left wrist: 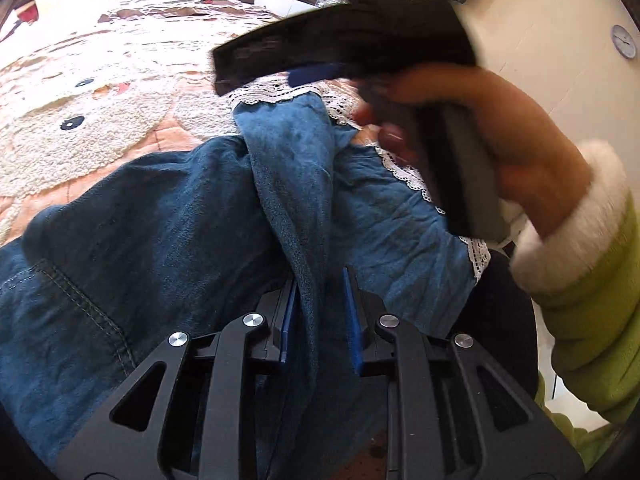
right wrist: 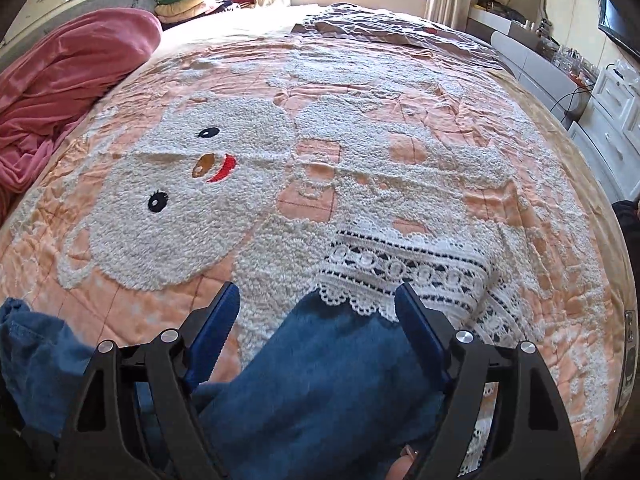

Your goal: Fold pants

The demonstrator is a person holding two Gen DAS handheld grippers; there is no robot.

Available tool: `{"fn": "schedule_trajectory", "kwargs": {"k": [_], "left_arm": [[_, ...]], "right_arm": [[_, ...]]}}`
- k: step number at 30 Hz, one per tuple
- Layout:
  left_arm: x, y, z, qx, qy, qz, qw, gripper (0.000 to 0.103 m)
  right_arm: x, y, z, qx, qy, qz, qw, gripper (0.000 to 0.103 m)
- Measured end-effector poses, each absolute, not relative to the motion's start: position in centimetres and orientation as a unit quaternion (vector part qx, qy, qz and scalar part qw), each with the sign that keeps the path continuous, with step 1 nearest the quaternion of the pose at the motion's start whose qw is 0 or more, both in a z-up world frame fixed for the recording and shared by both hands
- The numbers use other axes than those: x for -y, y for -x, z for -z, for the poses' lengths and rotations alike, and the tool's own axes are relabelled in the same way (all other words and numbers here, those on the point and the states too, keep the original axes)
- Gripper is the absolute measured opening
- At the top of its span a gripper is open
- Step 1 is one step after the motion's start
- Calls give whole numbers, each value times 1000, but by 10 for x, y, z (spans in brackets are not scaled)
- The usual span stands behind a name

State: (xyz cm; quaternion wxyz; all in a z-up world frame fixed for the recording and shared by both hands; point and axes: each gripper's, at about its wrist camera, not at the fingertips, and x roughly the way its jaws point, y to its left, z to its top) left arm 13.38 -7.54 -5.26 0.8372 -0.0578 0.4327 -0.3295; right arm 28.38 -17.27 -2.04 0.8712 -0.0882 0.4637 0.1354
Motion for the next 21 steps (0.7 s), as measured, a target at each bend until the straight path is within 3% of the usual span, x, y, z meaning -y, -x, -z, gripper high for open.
{"fn": "schedule_trajectory", "kwargs": {"k": [9,11,13,21], "left_arm": [[67,-133,53,-430,66,335,836,14],[64,-136,53,-430,69,335,836,14],[58,-138,53,-430,71,333,837,8],[46,-141,50,-424,72,331,840,0]], "right_arm": [[168,-334,58,-514,104,-91,847,49],[171,-336,58,-506,100,-99,851,23],[180,-333,53,-498,84,-113,856,12],[234,-291,3,-440,-20,-132,888,9]]}}
